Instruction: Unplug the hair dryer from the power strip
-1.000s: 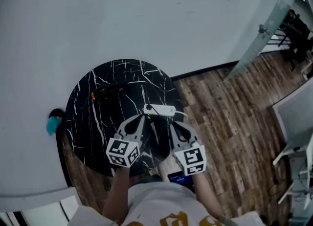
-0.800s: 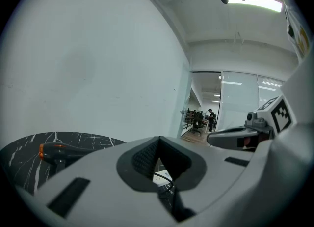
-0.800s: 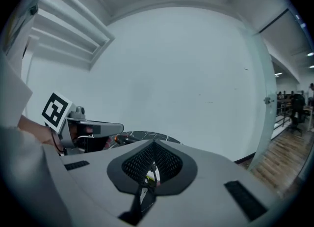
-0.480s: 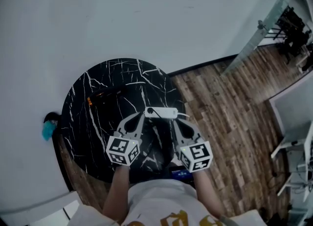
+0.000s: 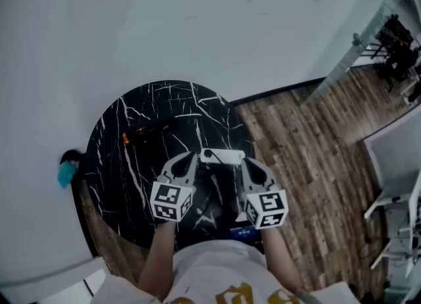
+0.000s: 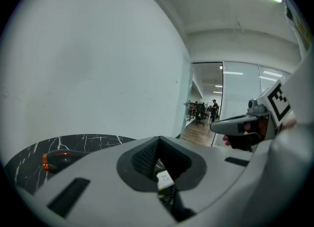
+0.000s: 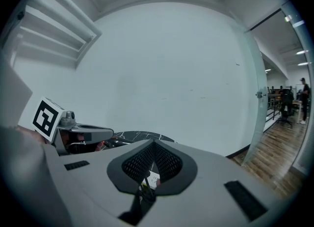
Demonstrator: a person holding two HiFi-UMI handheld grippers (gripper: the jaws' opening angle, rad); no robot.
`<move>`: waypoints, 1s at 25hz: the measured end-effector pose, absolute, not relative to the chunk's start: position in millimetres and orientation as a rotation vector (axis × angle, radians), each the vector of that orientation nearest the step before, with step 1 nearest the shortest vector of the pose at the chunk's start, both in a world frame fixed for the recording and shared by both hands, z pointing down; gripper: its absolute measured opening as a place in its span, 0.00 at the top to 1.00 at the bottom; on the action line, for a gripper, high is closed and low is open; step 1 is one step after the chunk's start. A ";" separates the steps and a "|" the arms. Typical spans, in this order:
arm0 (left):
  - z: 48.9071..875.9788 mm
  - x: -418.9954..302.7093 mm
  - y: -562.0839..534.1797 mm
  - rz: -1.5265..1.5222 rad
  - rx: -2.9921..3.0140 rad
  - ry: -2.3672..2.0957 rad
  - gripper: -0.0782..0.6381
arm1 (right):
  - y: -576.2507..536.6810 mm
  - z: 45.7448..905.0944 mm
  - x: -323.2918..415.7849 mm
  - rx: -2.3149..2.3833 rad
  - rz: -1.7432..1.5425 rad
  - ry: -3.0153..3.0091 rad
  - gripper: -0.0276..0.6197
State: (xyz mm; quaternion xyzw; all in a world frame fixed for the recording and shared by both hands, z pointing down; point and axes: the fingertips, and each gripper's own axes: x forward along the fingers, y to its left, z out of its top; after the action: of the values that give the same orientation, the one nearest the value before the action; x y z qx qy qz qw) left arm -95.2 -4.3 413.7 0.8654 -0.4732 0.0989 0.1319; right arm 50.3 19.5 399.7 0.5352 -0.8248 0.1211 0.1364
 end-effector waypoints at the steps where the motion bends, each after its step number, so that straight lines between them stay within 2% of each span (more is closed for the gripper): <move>1: 414.8 -97.0 -5.6 0.290 2.504 -1.375 0.89 | 18.2 400.0 48.2 1.540 0.356 -2.389 0.96; 25: 459.5 -89.1 -34.8 0.367 2.440 -1.286 0.89 | -20.3 458.9 51.8 1.411 0.378 -2.298 0.96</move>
State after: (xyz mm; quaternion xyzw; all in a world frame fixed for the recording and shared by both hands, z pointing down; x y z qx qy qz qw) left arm -89.1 -34.8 459.5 0.8628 -0.4547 0.1298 0.1787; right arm 51.8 -20.3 458.9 0.5067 -0.8256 0.1359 0.2077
